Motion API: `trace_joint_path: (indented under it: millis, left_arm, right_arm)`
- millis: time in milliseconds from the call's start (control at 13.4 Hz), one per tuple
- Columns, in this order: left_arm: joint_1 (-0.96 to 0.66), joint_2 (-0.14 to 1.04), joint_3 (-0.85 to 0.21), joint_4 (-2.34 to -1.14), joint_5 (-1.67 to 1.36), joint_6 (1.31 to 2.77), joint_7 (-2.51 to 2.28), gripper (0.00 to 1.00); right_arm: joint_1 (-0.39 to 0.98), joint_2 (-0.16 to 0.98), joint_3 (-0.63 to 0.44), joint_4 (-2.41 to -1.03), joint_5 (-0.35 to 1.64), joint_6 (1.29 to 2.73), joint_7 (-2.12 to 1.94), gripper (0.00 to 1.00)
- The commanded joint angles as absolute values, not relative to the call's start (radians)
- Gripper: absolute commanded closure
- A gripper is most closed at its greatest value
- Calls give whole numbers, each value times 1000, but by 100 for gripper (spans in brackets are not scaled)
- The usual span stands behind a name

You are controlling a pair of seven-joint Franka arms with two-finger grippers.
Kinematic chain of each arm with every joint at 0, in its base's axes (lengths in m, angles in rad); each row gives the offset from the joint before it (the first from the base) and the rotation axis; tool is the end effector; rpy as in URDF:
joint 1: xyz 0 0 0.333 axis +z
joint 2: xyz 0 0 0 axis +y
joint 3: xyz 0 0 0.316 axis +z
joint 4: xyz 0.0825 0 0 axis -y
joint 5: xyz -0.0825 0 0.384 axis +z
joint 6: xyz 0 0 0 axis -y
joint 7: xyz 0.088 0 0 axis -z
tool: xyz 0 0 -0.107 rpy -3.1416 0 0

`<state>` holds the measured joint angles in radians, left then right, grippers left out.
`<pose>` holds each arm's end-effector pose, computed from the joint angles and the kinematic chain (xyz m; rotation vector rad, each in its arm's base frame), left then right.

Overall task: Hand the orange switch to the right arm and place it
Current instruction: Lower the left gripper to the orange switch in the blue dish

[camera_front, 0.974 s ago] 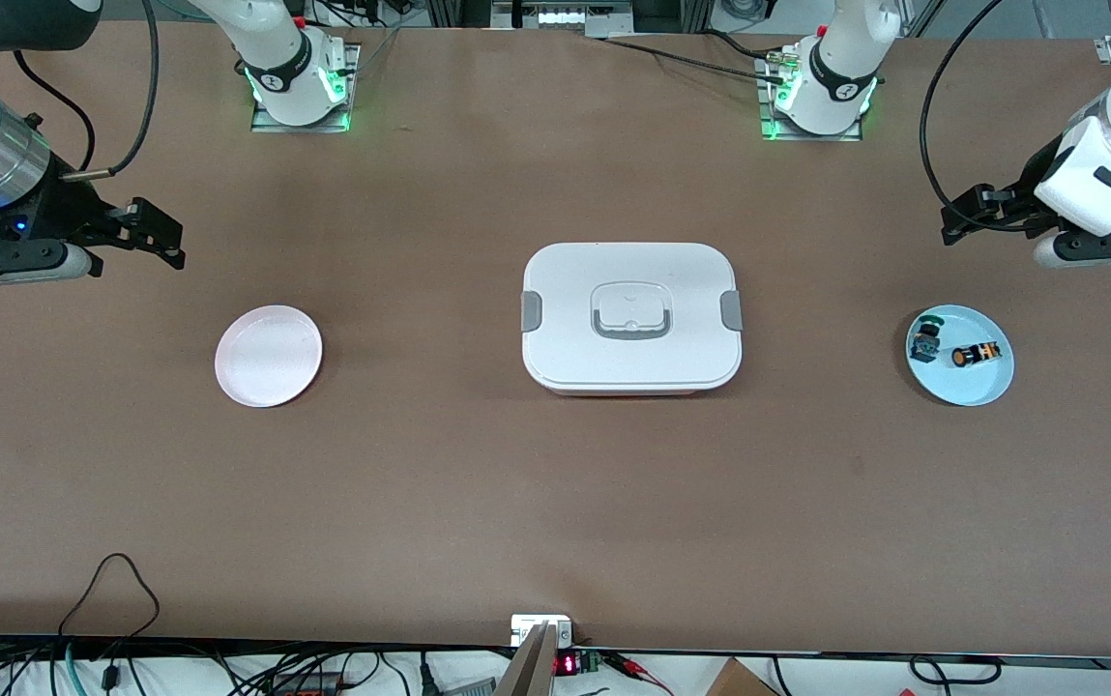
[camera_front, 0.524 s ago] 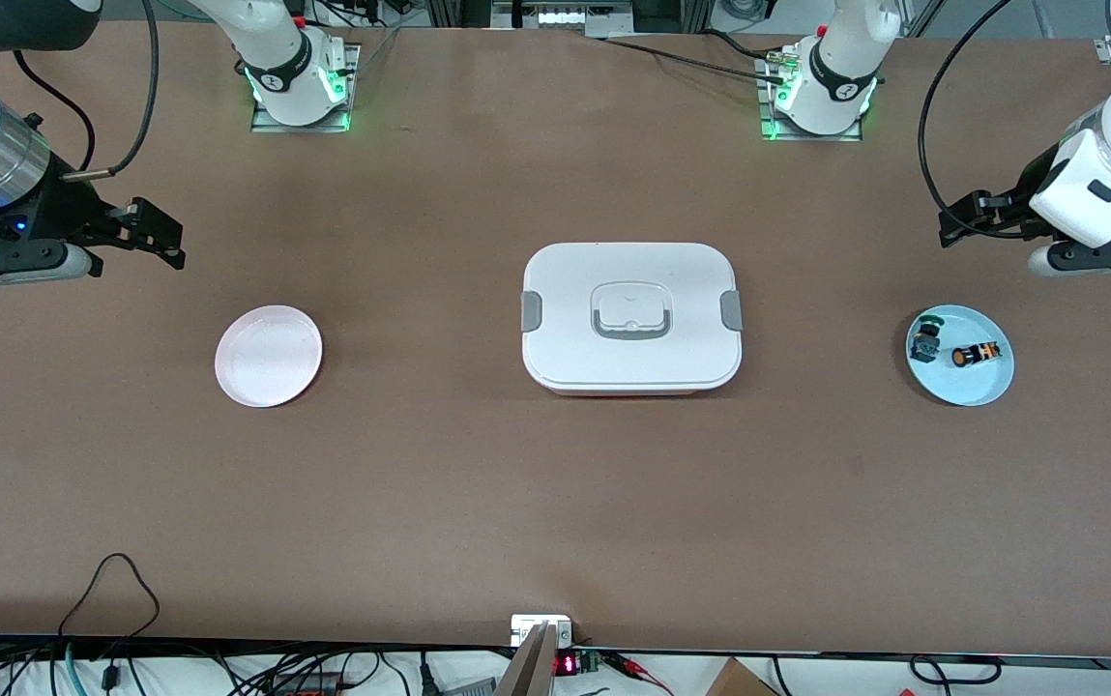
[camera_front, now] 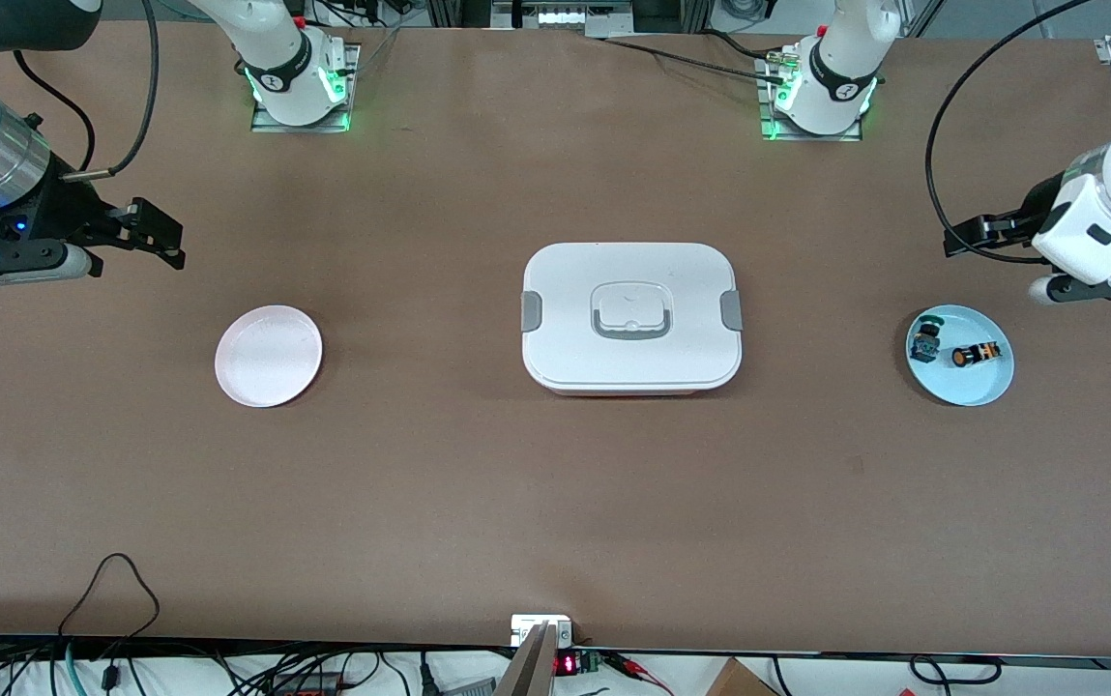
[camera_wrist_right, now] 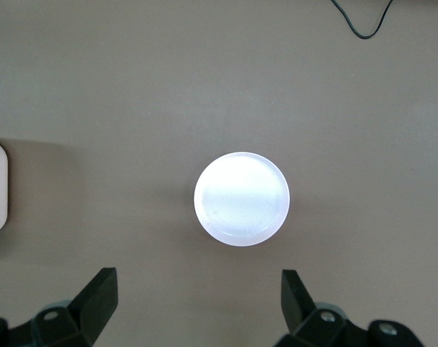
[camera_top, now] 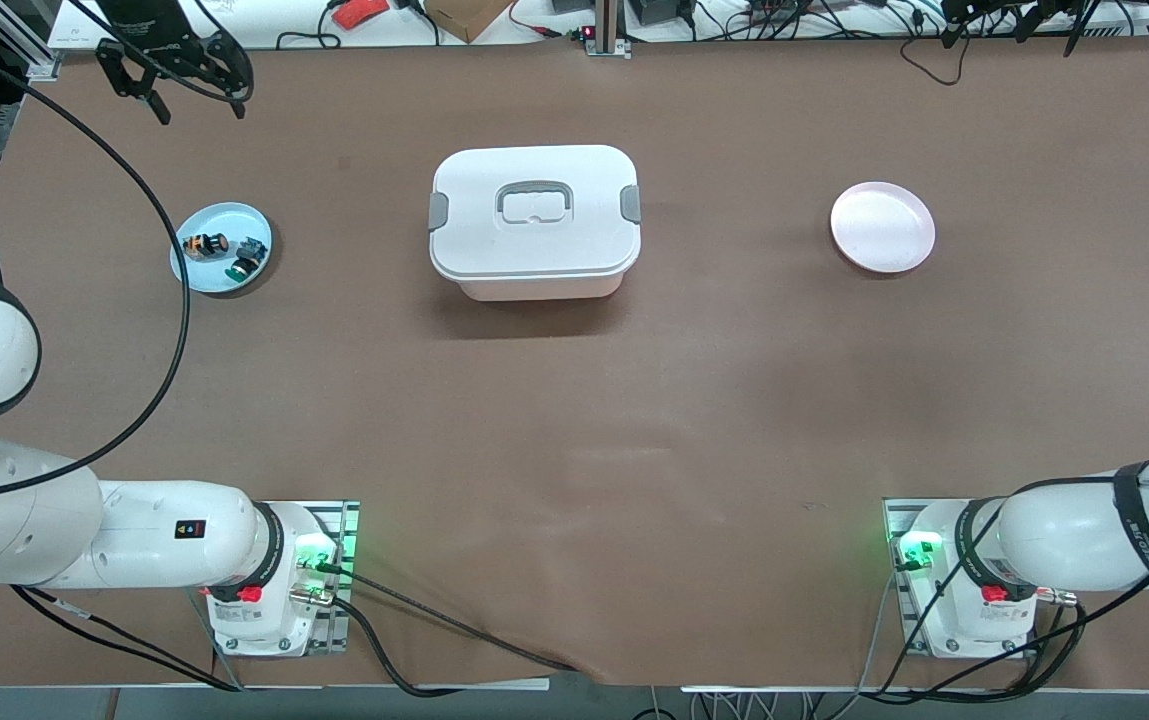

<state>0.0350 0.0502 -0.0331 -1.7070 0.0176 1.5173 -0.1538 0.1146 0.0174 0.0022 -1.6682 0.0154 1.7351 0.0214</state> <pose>0.5509 0.0034 0.5296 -3.0764 -0.2379 0.3689 0.5680 0.0681 0.5830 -3.1186 -0.1455 -0.0755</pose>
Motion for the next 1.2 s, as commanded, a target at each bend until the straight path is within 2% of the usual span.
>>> trace_joint_path:
  millis: [0, 225, 374, 524, 749, 899, 1123]
  left_arm:
    - [75, 92, -34, -1657, -14, 1488, -150, 0]
    - [90, 126, -32, -1640, 38, 1514, -80, 0]
    - [152, 173, -32, -1652, 74, 1583, -14, 0]
    - [237, 222, -32, -1707, 75, 1650, 52, 0]
    - [294, 227, -32, -1898, 77, 1987, 141, 0]
    - [334, 270, -34, -1991, 77, 2214, 190, 0]
    - [408, 337, -37, -2084, 72, 2439, 255, 0]
  right_arm:
    - [112, 23, 6, -1647, 17, 1715, 20, 0]
    - [112, 23, 6, -1647, 15, 1717, 20, 0]
    - [112, 23, 6, -1647, 15, 1717, 20, 0]
    - [112, 23, 6, -1647, 17, 1717, 21, 0]
    - [112, 23, 6, -1647, 15, 1715, 20, 0]
    - [112, 23, 6, -1647, 15, 1715, 21, 0]
    - [112, 23, 6, -1647, 17, 1715, 21, 0]
